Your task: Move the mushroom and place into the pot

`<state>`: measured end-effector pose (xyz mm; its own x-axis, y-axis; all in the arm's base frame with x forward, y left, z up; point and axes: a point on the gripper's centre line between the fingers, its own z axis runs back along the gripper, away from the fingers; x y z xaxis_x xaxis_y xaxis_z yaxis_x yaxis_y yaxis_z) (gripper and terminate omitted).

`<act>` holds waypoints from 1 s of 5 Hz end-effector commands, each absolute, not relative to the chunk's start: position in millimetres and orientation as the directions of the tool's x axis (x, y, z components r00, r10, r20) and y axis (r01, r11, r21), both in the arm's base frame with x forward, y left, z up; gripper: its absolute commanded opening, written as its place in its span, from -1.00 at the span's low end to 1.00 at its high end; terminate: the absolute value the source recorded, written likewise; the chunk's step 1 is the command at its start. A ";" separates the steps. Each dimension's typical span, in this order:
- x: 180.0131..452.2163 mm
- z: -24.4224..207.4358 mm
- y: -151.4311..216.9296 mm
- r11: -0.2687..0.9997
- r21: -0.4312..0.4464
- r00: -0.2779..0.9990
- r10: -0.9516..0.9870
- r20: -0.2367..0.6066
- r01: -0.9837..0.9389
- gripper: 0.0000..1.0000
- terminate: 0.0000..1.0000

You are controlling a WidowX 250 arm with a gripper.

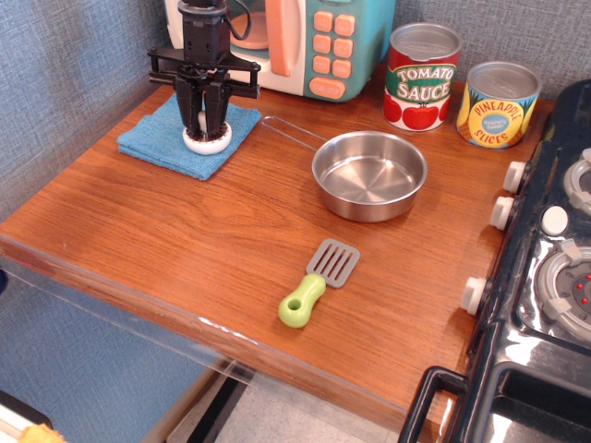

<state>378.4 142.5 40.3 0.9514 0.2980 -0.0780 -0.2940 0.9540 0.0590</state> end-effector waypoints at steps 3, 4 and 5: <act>393.6 119.8 7.8 0.999 -0.038 0.988 0.011 0.151 -0.005 -1.00 -1.00; 393.0 106.7 -6.1 0.999 -0.027 0.993 -0.032 0.117 0.035 -1.00 -1.00; 387.1 88.7 -15.5 0.997 0.004 0.994 -0.078 0.077 0.078 -1.00 -1.00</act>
